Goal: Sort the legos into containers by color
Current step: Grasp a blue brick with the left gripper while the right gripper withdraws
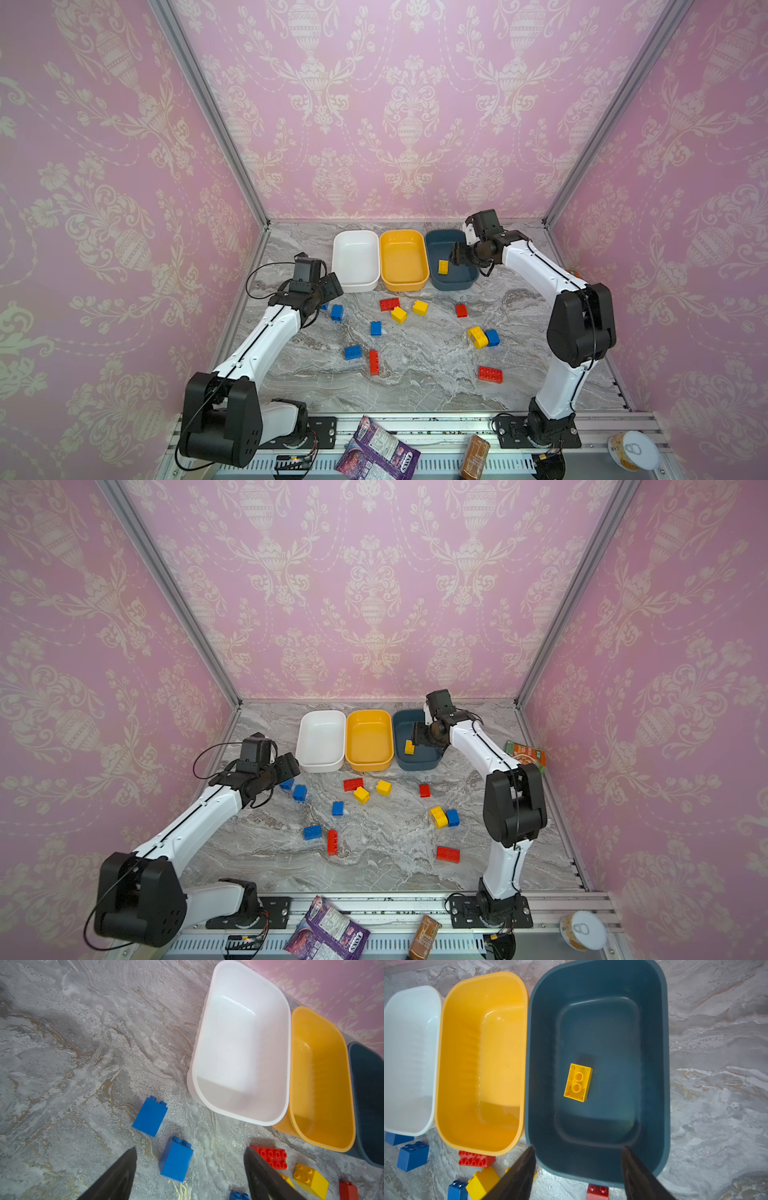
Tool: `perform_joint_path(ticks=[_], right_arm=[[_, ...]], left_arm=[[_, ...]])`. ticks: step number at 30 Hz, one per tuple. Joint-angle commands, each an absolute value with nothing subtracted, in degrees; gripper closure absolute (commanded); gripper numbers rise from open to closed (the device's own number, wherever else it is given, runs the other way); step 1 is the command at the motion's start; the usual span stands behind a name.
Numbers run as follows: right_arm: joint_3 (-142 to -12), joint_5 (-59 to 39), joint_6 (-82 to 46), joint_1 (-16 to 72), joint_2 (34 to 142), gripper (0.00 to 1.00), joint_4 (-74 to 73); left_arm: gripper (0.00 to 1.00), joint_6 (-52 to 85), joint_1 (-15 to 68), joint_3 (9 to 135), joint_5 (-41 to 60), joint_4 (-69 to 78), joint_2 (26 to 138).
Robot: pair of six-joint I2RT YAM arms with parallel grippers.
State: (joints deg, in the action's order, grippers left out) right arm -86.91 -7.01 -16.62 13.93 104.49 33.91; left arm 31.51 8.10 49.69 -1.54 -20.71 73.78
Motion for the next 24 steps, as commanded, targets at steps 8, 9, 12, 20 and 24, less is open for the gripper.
perform_joint_path(ticks=[8,9,12,20,24], right_arm=[[-74.37,-10.96,-17.45,14.24,91.33,0.19,36.38],[-73.85,-11.14,-17.34,14.24,90.64,0.18,36.85],[-72.34,-12.00,-17.14,14.24,88.89,0.17,38.13],[-68.59,-15.42,-18.08,14.22,85.96,0.12,38.76],[-67.86,-15.90,-18.48,14.04,85.52,0.11,38.66]], left_arm=[[0.25,18.49,6.99,59.90,-6.50,-35.93,83.70],[0.26,17.96,6.75,60.56,-6.42,-36.41,84.41],[0.30,15.56,5.91,62.97,-5.30,-37.69,87.16],[0.32,9.48,4.54,70.09,-1.28,-43.32,96.74],[0.34,8.06,4.48,71.18,-0.87,-43.31,99.33]])
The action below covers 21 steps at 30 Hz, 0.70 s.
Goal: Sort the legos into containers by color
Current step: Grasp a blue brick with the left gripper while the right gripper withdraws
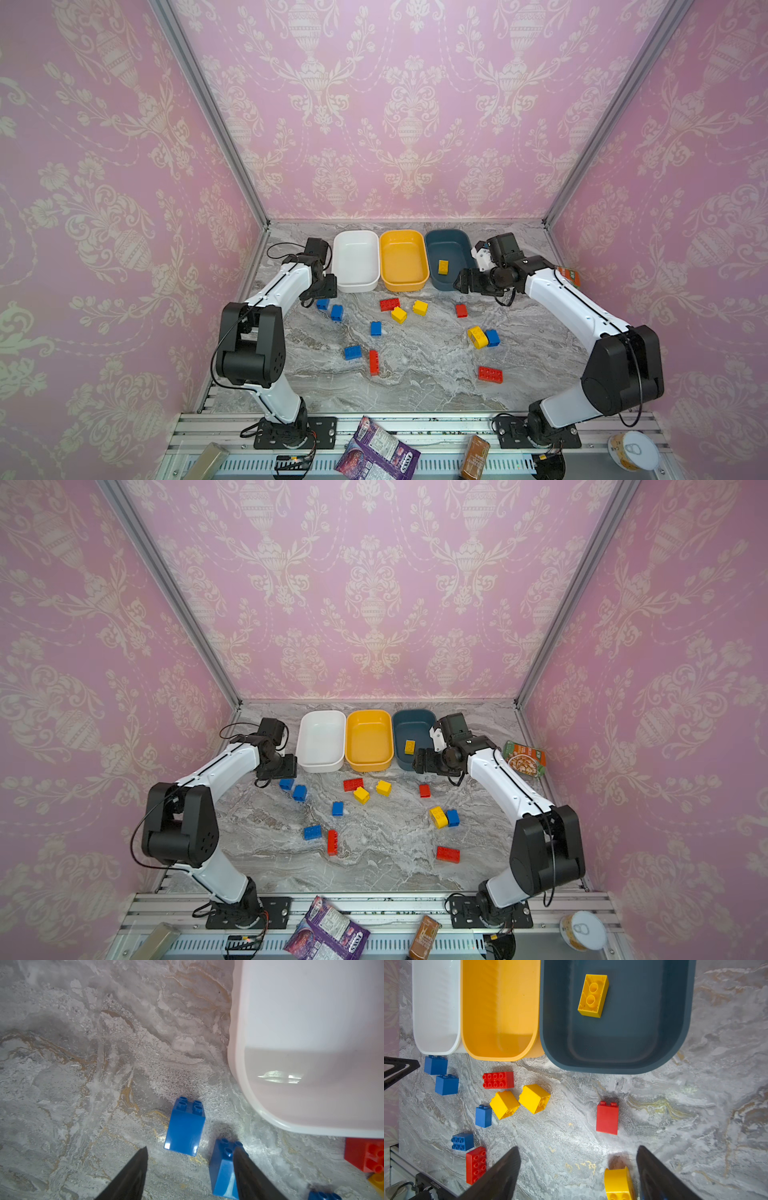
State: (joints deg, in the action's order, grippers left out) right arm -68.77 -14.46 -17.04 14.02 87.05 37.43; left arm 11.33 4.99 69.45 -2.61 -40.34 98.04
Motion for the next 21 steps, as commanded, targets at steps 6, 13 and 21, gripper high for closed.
perform_joint_path(ticks=[6,13,21], right_arm=[[-67.92,-16.03,-18.77,13.76,85.07,0.10,38.54],[-67.86,-17.02,-19.08,13.45,85.36,0.09,37.66],[-65.59,-18.93,-19.62,12.68,84.95,0.08,36.62]], left_arm=[[0.37,7.10,3.37,70.76,-0.42,-42.76,101.07],[0.40,6.99,2.56,70.40,0.68,-40.98,103.50],[0.47,7.37,2.37,70.55,1.42,-39.29,105.36]])
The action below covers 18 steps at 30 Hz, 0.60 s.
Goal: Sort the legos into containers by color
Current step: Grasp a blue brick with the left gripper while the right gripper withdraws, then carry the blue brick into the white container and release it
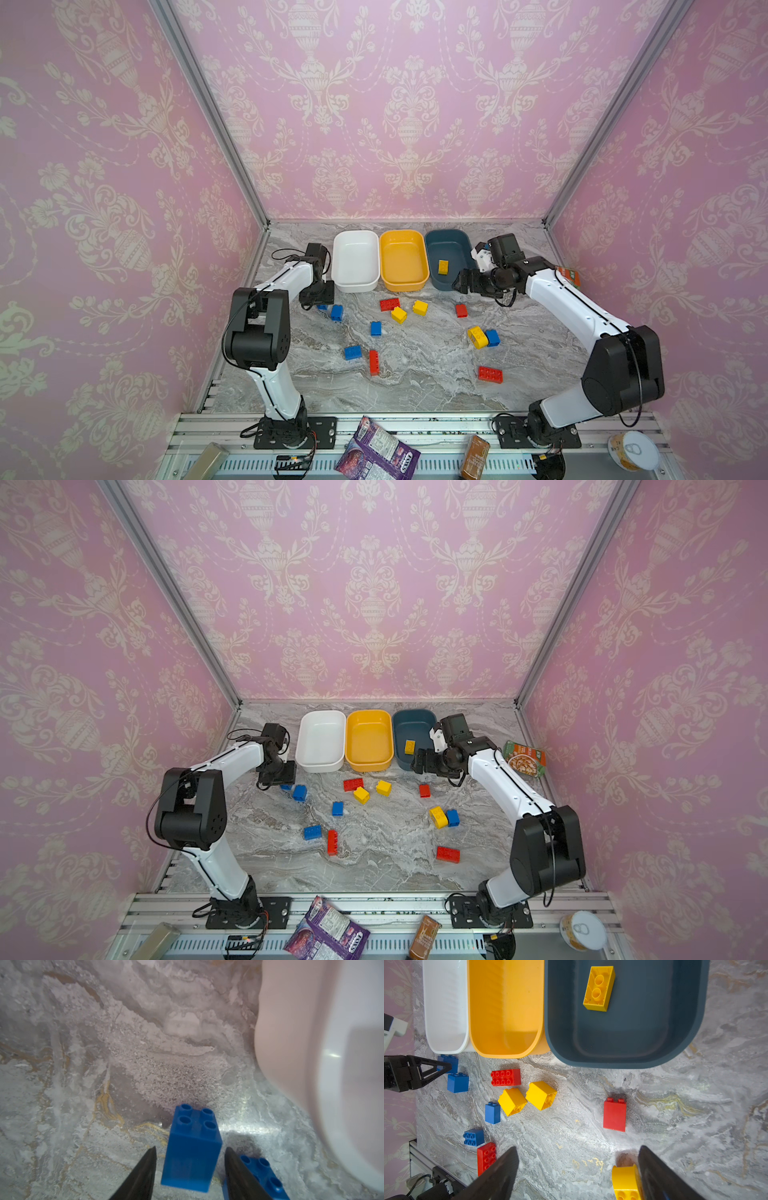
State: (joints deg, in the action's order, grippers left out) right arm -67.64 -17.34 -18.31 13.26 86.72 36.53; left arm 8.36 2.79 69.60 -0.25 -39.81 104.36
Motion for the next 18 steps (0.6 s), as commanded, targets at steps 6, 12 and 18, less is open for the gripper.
perform_joint_path(ticks=[6,12,18], right_arm=[[-64.14,-20.24,-20.04,11.66,84.99,0.08,35.64],[-63.74,-20.38,-20.04,11.12,84.81,0.08,35.51],[-63.63,-20.72,-20.13,10.86,84.98,0.08,35.20]], left_arm=[[0.58,7.83,2.35,70.94,2.27,-38.60,106.26],[0.71,8.36,2.37,70.23,2.64,-38.50,105.67],[0.76,8.94,2.37,68.96,2.55,-38.67,103.16]])
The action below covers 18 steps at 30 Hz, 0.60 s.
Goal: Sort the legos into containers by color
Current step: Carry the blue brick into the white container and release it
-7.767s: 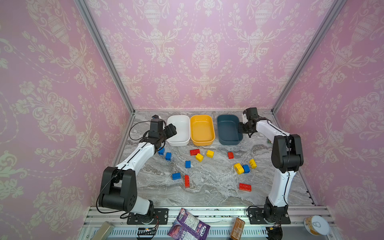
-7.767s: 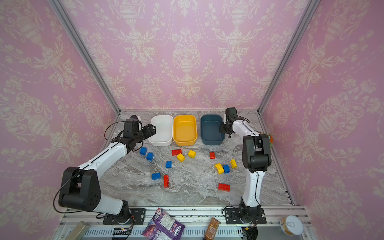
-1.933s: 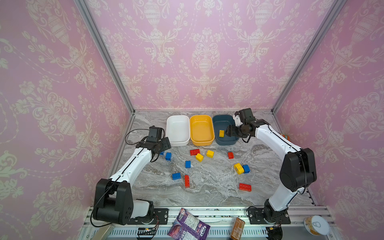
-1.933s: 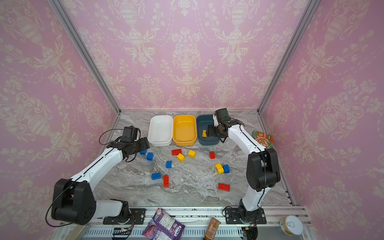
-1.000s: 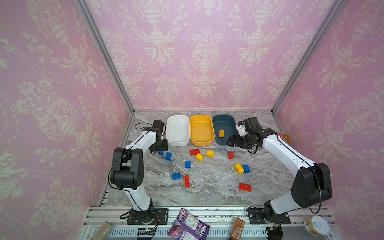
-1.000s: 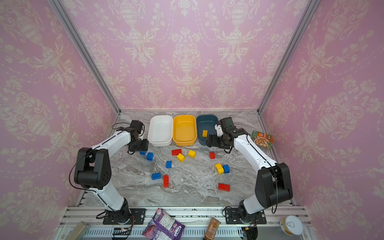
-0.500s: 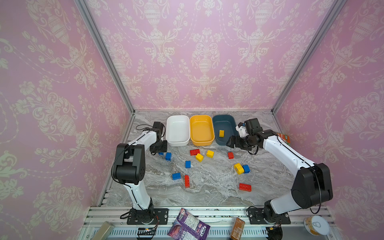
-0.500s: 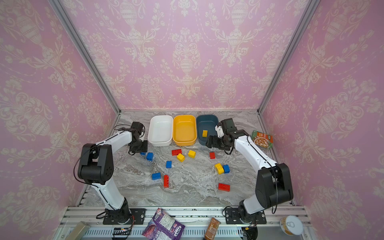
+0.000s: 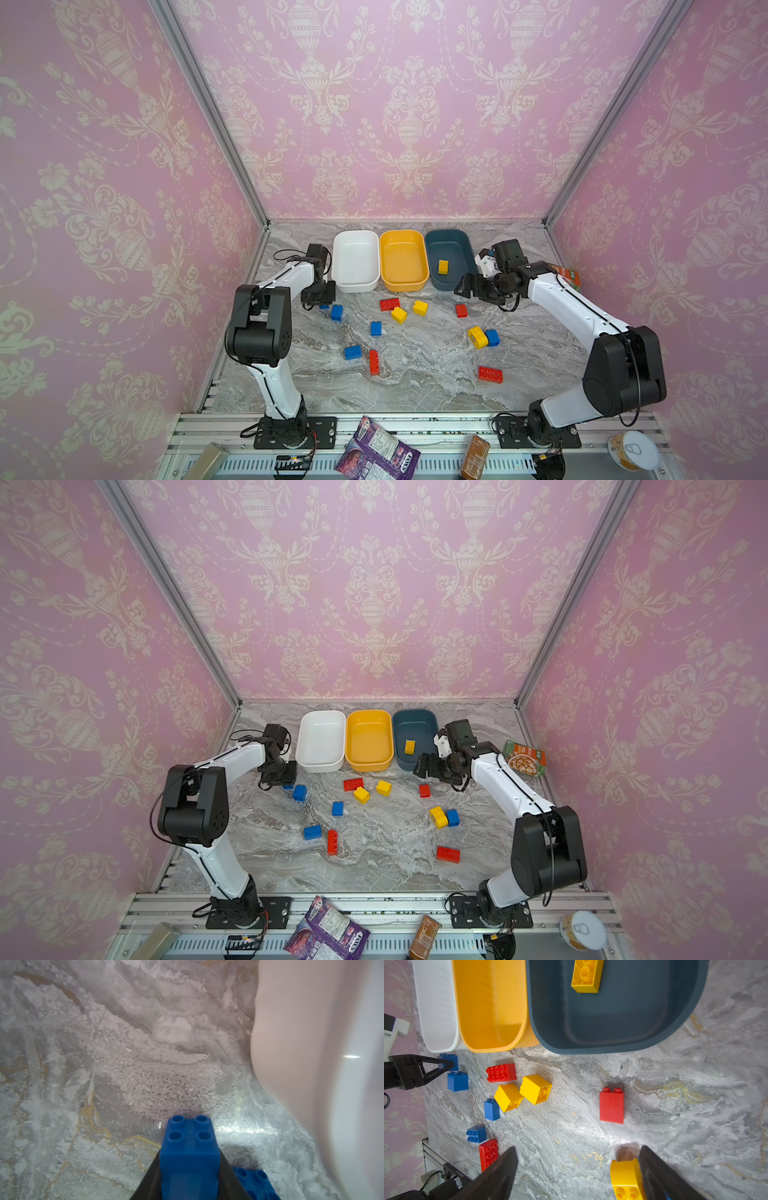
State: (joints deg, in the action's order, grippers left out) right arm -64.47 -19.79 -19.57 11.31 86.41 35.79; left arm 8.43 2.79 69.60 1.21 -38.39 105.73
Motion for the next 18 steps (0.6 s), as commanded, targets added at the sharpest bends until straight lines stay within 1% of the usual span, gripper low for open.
perform_joint_path(ticks=[1,8,13,18], right_arm=[[-63.64,-20.80,-20.13,10.85,84.99,0.07,35.16],[-63.29,-21.03,-20.57,10.87,84.83,0.07,34.48],[-62.93,-21.19,-20.92,10.81,84.93,0.07,33.86],[-63.15,-21.37,-21.17,10.81,85.53,0.07,33.02]], left_arm=[[0.76,9.05,2.37,68.70,2.55,-38.66,102.44],[0.76,10.45,2.70,67.32,2.33,-39.60,94.25],[0.76,11.57,4.76,68.48,1.64,-39.84,87.96],[0.75,13.12,8.42,72.36,2.92,-35.94,88.41]])
